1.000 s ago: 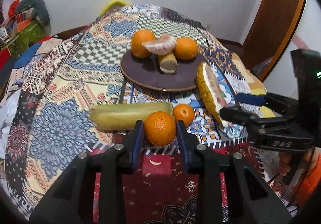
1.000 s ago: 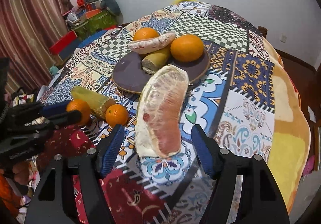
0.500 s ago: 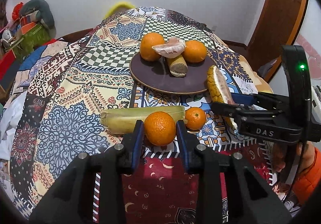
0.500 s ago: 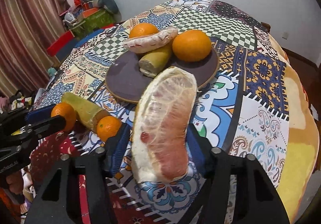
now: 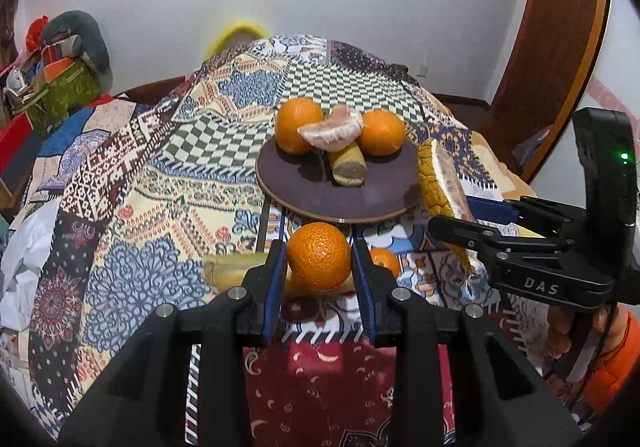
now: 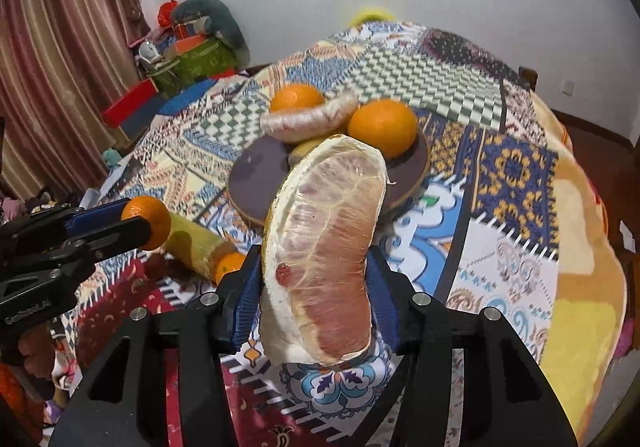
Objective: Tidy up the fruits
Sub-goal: 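Carry the mandarin onto the plate with the left gripper and open it, then lower the large pomelo segment onto the plate and open the right gripper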
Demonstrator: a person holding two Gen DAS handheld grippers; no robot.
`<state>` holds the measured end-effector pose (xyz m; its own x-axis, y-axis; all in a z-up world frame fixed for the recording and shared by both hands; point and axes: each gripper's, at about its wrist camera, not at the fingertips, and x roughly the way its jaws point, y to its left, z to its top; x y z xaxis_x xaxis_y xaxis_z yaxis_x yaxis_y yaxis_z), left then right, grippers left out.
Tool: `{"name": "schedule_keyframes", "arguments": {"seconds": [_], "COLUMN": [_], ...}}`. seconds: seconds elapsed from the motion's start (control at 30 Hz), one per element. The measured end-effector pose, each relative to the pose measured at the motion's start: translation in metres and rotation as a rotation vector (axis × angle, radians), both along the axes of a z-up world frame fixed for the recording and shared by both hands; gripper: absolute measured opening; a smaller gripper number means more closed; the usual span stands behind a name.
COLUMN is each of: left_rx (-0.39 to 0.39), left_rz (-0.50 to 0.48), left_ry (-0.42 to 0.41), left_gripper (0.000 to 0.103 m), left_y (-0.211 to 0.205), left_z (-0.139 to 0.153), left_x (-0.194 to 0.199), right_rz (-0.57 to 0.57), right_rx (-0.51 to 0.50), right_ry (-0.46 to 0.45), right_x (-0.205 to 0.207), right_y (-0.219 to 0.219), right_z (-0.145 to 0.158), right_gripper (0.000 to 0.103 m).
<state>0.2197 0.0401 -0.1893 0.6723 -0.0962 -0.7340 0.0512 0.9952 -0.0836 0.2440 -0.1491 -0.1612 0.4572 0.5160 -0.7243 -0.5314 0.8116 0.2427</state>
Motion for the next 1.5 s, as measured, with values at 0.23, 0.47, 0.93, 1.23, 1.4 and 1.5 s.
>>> {"name": "schedule_keyframes", "arguments": {"seconds": [0.23,0.47,0.93,1.23,1.4,1.5], "left_rx": [-0.004,-0.004,0.009,-0.056,-0.058,-0.06], "left_rz": [0.007,0.011,0.029,0.039,0.038,0.04], "left_ry": [-0.029,-0.045,-0.026,0.056,0.089,0.108], "left_gripper": [0.033,0.033,0.033,0.033,0.033,0.033], "left_y": [0.001,0.004,0.012,0.024,0.025,0.025], "left_z": [0.009,0.012,-0.002,-0.027,-0.035,-0.04], "left_x": [0.012,0.031,0.079,0.113,0.126,0.13], "right_rz": [-0.018,-0.029,-0.035,-0.024,-0.009,-0.006], "right_rx": [0.026,0.045,0.052,0.043,0.029,0.032], "right_ry": [-0.066,-0.122,-0.152,-0.133,-0.116,-0.091], "right_x": [0.009,0.022,0.053,0.073,0.078,0.082], "right_y": [-0.002,-0.002,0.006,0.016,0.023,0.024], "right_z": [0.021,0.037,0.037,0.024,0.015,0.008], "right_gripper": [0.046,0.047,0.047,0.047,0.047,0.047]}}
